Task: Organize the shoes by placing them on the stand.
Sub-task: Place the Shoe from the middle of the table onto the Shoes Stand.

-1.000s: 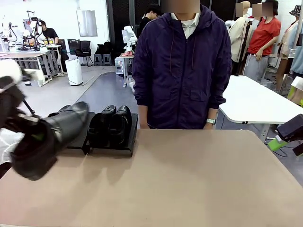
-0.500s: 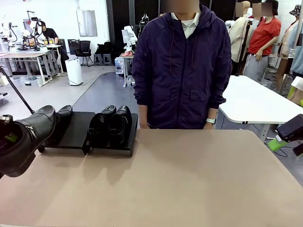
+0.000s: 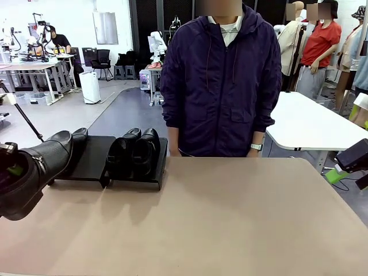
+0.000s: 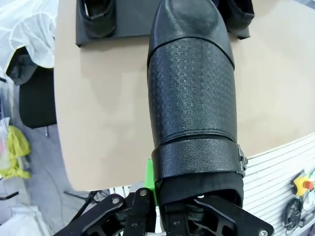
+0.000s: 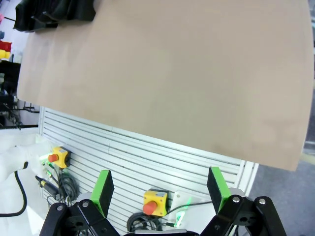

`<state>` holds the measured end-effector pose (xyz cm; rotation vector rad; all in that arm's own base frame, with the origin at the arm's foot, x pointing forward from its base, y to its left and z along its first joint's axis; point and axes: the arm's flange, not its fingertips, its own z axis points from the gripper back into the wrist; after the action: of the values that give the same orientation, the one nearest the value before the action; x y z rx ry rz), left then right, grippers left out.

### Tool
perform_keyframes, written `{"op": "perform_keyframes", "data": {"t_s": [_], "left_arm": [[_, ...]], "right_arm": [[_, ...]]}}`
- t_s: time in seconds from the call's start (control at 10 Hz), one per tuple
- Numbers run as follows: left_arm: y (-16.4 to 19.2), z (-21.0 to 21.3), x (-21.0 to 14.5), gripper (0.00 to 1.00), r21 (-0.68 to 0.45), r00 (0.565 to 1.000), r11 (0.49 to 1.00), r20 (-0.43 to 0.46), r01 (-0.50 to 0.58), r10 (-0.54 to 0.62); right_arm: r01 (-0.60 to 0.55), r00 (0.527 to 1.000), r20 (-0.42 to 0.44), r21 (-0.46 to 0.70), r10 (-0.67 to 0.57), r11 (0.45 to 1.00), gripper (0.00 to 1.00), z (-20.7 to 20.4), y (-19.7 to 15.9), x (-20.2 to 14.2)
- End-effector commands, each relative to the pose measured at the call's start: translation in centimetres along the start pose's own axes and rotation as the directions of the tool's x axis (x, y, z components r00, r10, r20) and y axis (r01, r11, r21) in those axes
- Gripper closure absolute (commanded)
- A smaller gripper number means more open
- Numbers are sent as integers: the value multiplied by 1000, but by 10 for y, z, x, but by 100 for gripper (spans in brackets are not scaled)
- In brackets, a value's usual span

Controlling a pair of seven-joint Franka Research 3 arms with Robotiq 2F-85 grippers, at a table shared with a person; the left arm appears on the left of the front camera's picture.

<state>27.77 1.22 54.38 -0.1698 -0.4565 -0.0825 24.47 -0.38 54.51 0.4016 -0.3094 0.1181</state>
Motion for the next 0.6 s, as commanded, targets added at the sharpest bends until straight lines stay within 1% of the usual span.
{"op": "perform_keyframes", "data": {"t_s": [0.0,0.1,0.2,0.3,0.4,0.5], "left_arm": [[5,-5,8,100,0,999,999,-9,-46,46],[-2,-16,31,100,-14,1000,1000,-15,25,-26],[-7,-31,57,100,-13,998,1000,58,20,-19],[-8,-49,81,100,-41,995,998,93,44,-40],[-3,-65,106,100,-95,990,994,131,55,-43],[4,-85,132,100,-115,991,993,130,26,-11]], "right_arm": [[-1,1000,0,7,1,1000,0,-3,-1,-2],[-1,1000,0,7,1,1000,0,-3,-1,-2],[-1,1000,0,7,1,1000,0,-3,-1,-2],[-1,1000,0,7,1,1000,0,-3,-1,-2],[-1,1000,0,7,1,1000,0,-3,-1,-2],[-1,1000,0,7,1,1000,0,-3,-1,-2]]}}
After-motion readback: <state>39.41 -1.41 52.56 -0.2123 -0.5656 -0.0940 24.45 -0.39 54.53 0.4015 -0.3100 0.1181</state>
